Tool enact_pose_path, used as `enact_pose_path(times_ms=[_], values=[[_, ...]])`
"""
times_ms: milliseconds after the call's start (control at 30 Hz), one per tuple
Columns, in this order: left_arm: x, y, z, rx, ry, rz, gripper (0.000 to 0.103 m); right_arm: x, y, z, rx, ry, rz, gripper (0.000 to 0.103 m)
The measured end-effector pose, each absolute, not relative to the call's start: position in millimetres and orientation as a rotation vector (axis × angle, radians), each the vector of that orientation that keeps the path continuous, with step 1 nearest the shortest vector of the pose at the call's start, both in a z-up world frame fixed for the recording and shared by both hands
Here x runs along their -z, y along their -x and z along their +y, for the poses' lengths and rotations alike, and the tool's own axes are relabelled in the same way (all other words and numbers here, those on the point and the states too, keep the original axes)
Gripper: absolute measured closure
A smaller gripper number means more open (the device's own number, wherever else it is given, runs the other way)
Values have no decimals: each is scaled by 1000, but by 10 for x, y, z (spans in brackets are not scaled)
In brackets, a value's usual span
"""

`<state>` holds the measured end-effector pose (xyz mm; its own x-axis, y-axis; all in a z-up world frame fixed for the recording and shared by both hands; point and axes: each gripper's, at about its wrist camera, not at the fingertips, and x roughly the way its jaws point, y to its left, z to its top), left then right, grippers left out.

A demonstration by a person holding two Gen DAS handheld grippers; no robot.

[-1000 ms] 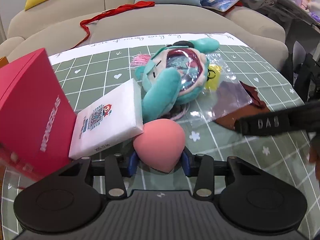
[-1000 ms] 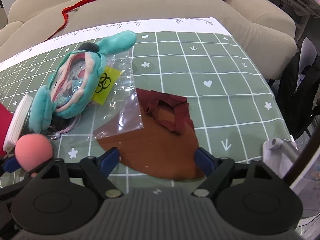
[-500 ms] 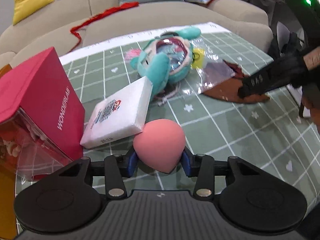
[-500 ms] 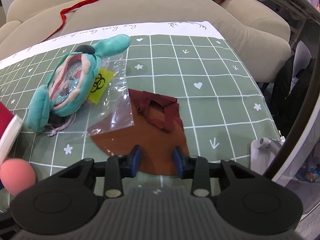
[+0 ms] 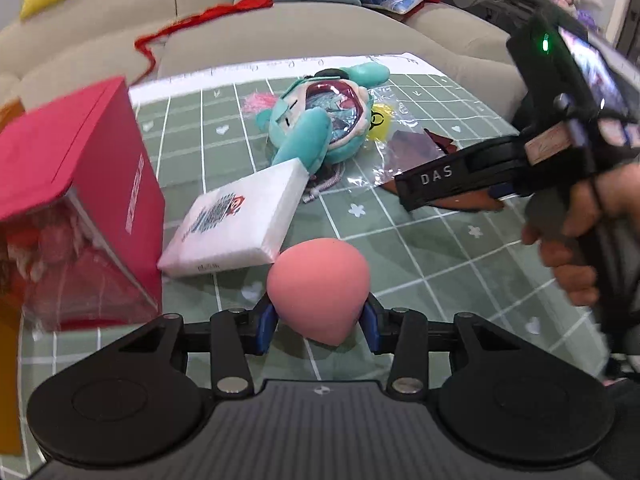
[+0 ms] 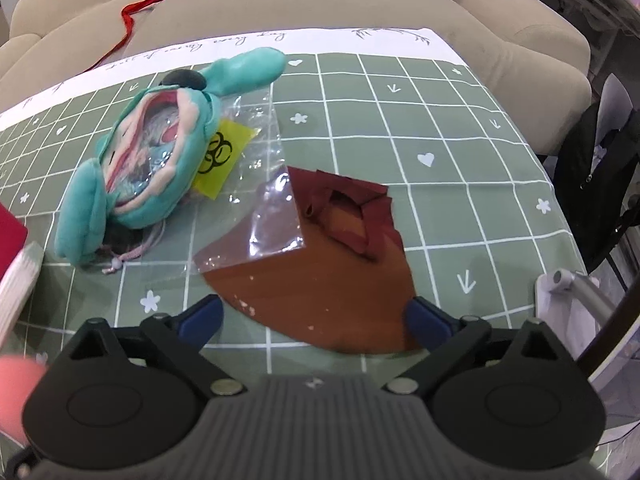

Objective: Organize soft objects
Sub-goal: 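Close the right tool on the brown felt bag and lift it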

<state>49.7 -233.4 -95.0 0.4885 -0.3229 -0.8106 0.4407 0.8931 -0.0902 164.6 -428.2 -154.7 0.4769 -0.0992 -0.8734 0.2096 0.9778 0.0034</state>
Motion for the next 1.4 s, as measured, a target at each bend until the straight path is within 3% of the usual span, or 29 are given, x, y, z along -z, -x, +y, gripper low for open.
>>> enact_pose_path(times_ms=[33,133,300,400,933,1400], values=[[936,-500,-2312,482,-122,964,53,1543,-1644,-4275,186,-110,1056,9],[903,-484,-2295,500,-141,952,53,1508,-1611,-4275,189,-103,1029,28],[861,-493,-2265,532,-101,992,52,1444,-1561,-4251,180,-65,1016,74],[826,-502,-2203,598,-20,1022,51,1419,-1553,-4215,178,-25,1032,96],[622,-469,-1960,563,-1,962,54,1235,-1130,-4339,255,-207,1103,100],[643,-509,-1877,537,-1,1040,53,1039,-831,-4248,196,-400,1090,99]])
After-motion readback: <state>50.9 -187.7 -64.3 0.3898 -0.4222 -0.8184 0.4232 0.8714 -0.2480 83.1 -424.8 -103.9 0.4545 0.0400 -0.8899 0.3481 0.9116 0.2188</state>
